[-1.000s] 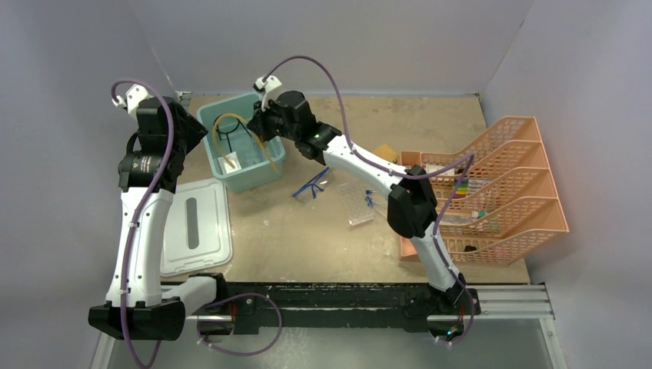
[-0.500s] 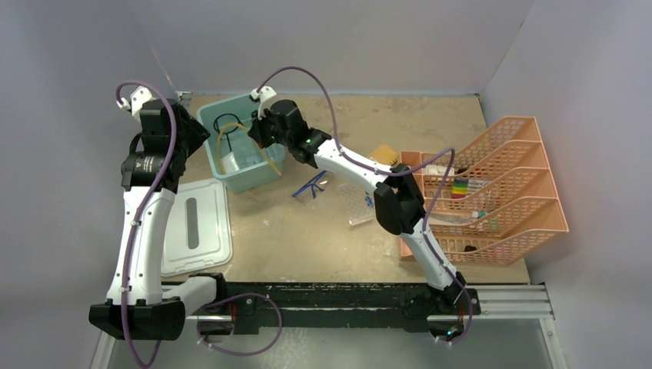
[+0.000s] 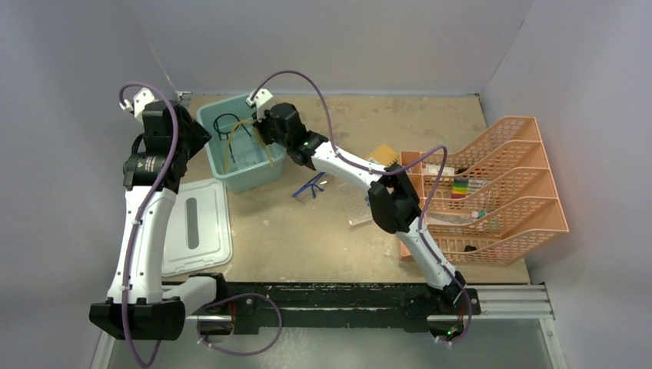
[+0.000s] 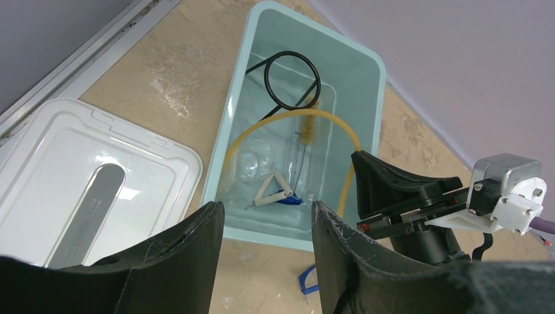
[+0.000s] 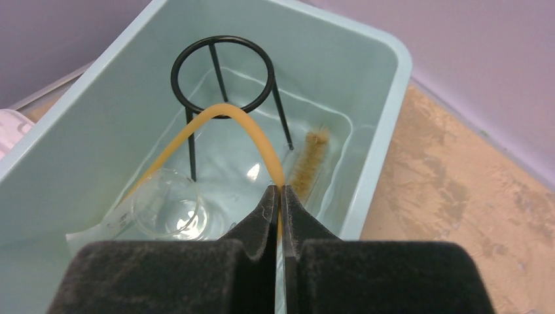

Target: Organize the chemistry lab equipment

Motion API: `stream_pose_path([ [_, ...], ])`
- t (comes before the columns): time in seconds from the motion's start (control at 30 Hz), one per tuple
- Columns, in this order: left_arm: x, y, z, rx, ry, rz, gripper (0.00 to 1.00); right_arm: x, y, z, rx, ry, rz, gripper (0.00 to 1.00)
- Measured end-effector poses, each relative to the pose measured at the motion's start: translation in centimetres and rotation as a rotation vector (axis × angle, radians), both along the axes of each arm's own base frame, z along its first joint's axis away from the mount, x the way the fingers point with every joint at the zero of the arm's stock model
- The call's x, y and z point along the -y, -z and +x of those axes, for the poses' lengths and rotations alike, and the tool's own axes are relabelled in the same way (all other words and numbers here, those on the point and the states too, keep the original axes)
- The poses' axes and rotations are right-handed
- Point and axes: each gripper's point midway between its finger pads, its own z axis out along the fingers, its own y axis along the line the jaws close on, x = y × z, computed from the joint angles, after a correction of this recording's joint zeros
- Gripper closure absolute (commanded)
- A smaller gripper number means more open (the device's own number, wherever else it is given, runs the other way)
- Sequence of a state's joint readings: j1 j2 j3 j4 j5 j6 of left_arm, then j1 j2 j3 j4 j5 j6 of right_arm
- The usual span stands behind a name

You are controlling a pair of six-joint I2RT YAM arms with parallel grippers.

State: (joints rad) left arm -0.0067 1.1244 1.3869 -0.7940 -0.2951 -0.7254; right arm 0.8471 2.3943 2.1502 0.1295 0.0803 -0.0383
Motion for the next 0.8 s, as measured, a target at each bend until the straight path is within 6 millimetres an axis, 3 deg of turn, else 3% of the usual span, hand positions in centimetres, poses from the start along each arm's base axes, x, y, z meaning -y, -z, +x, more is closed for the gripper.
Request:
stream_pose_path([
  [0.5, 0.0, 0.6, 0.1, -0.016, 0.001, 0.000, 0.49, 0.2, -1.3, 2.2, 0.171, 0.029, -0.059, 0.97],
  [0.57, 0.0, 0.6, 0.1, -0.017, 0.001, 0.000, 0.49, 0.0, -0.6, 2.4, 0.183, 0.028, -0.072, 0.92],
  [0.7, 0.0, 0.6, 0.1, -0.017, 0.000, 0.001, 0.49, -0.2, 1.0, 2.7, 0.182, 0.021, -0.102, 0.73],
  [0.8, 0.0, 0.6, 0.1, -0.018, 0.001, 0.002, 0.49, -0.1, 1.5, 2.7, 0.172, 0.018, -0.115, 0.71],
])
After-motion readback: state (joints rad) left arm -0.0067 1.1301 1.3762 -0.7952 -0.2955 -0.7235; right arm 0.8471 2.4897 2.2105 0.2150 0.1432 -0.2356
